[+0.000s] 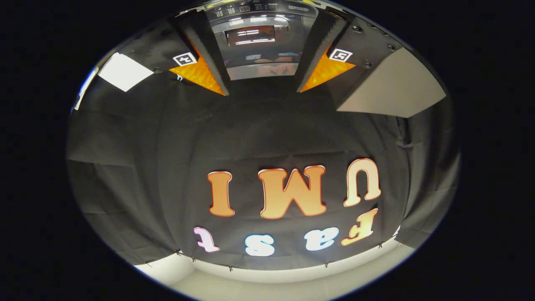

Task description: Put the clothes into the washing machine and then close the washing machine lid.

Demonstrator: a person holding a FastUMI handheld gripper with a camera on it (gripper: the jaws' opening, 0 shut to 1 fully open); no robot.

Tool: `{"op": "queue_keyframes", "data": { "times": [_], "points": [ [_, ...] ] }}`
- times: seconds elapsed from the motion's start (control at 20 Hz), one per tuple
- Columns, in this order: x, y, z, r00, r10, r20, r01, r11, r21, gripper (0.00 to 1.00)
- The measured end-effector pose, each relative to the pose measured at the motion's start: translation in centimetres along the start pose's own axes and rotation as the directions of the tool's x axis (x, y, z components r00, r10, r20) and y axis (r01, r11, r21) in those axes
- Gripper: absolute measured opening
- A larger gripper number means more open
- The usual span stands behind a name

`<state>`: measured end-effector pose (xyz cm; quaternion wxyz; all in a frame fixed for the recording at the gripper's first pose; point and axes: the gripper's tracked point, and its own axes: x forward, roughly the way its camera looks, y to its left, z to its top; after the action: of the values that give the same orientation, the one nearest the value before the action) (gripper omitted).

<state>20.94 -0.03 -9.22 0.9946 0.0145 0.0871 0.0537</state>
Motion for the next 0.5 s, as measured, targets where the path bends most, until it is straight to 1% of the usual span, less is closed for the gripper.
{"op": "queue_keyframes", "data": {
  "times": [0.1,0.15,0.25,0.4,0.5],
  "points": [
    [-1.9,1.1,3.0,0.999,-0.002,0.048,0.000,0.999,0.046,0.99],
    [-2.9,0.9,4.4,0.997,-0.018,0.076,0.012,0.997,0.075,0.99],
    [-5.2,0.7,6.7,0.993,-0.019,0.118,0.005,0.993,0.114,0.99],
    [-8.6,-1.3,8.4,0.988,-0.007,0.155,-0.008,0.996,0.092,0.99],
    [-11.4,-2.7,9.0,0.988,0.004,0.156,-0.017,0.996,0.083,0.99]
  ]
}}
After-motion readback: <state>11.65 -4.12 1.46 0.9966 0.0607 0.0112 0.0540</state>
